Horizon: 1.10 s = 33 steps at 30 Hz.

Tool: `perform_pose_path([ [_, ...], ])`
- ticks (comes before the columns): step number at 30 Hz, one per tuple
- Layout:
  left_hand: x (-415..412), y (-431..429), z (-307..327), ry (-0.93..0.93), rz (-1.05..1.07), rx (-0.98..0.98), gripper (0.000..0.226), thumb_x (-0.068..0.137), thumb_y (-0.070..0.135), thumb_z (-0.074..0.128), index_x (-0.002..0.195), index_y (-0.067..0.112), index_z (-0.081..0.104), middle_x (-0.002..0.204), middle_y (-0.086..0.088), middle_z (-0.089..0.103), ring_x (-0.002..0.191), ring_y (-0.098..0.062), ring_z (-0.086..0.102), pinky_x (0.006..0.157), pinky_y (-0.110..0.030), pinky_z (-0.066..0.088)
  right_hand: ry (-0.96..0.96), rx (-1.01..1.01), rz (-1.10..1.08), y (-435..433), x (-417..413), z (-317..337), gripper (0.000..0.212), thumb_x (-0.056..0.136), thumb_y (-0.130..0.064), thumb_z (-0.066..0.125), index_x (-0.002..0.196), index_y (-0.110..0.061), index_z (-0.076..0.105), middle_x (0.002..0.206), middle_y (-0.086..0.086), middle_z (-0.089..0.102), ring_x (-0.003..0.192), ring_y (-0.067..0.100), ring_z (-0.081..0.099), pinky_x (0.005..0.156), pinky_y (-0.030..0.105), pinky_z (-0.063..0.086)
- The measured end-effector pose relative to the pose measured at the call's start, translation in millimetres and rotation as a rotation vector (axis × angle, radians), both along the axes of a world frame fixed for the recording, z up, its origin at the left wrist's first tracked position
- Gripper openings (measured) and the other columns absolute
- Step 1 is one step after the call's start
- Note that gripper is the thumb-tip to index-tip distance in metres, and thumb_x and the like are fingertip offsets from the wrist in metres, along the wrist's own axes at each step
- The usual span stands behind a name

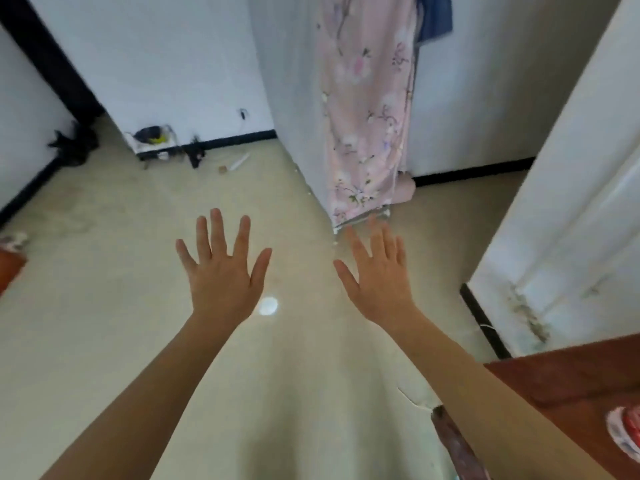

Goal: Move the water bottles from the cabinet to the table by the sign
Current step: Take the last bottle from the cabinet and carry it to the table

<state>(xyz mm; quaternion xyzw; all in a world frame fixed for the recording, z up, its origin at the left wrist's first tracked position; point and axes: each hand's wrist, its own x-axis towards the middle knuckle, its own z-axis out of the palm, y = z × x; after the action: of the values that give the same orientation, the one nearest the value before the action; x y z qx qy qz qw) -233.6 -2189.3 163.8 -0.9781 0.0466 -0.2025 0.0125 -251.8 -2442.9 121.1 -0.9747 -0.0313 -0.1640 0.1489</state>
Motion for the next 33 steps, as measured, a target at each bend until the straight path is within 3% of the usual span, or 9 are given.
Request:
perform_pose_path([
  [4, -37, 143, 27, -0.044, 0.262, -0.033, 0.073, 0.1, 0.068, 0.013, 0.162, 0.029, 0.017, 0.169, -0.015, 0.007, 0.154, -0.043, 0.005, 0.118, -0.072, 0.008, -0.148, -0.023, 0.229, 140, 30, 48, 0.073, 0.101, -0.07, 0.028, 0.161, -0.028, 0.027, 0.17, 0.016, 0.009, 0.156, 0.04, 0.006, 0.124, 0.061, 0.007],
  [7, -82, 268, 48, -0.108, 0.447, -0.03, 0.076, 0.098, 0.072, 0.011, 0.162, 0.03, 0.016, 0.169, -0.015, 0.005, 0.155, -0.042, 0.001, 0.118, -0.071, 0.004, -0.227, -0.03, 0.415, 280, 38, 82, 0.082, 0.096, -0.078, 0.026, 0.161, -0.028, 0.027, 0.17, 0.017, 0.008, 0.156, 0.041, 0.002, 0.124, 0.062, 0.0],
  [12, -158, 460, 89, -0.208, 0.721, 0.011, 0.077, 0.098, 0.071, 0.014, 0.161, 0.028, 0.023, 0.168, -0.017, 0.011, 0.155, -0.041, 0.004, 0.117, -0.073, 0.005, -0.325, -0.006, 0.735, 509, 36, 119, 0.074, 0.101, -0.068, 0.032, 0.162, -0.026, 0.024, 0.17, 0.018, 0.004, 0.156, 0.042, 0.001, 0.123, 0.064, 0.004],
  [18, -208, 599, 93, -0.227, 0.921, 0.065, 0.074, 0.098, 0.066, 0.024, 0.16, 0.025, 0.026, 0.167, -0.019, 0.012, 0.154, -0.042, 0.008, 0.115, -0.072, 0.005, -0.367, 0.018, 0.975, 688, 30, 119, 0.078, 0.1, -0.071, 0.032, 0.164, -0.028, 0.016, 0.171, 0.015, -0.005, 0.157, 0.04, -0.003, 0.124, 0.062, 0.001],
  [24, -186, 712, 77, -0.236, 1.087, 0.01, 0.073, 0.099, 0.068, 0.022, 0.16, 0.028, 0.021, 0.169, -0.016, 0.009, 0.155, -0.04, 0.005, 0.117, -0.071, 0.006, -0.395, 0.054, 1.103, 823, 68, 111, 0.083, 0.098, -0.074, 0.03, 0.164, -0.029, 0.007, 0.17, 0.015, -0.01, 0.157, 0.039, -0.005, 0.125, 0.06, -0.002],
  [33, -57, 879, 94, -0.267, 1.17, 0.014, 0.072, 0.1, 0.068, 0.015, 0.162, 0.031, 0.009, 0.169, -0.015, 0.002, 0.156, -0.038, 0.0, 0.119, -0.071, 0.007, -0.381, 0.144, 1.207, 1019, 215, 135, 0.083, 0.097, -0.075, 0.027, 0.164, -0.031, 0.007, 0.17, 0.017, -0.009, 0.157, 0.037, -0.007, 0.125, 0.06, 0.001],
])
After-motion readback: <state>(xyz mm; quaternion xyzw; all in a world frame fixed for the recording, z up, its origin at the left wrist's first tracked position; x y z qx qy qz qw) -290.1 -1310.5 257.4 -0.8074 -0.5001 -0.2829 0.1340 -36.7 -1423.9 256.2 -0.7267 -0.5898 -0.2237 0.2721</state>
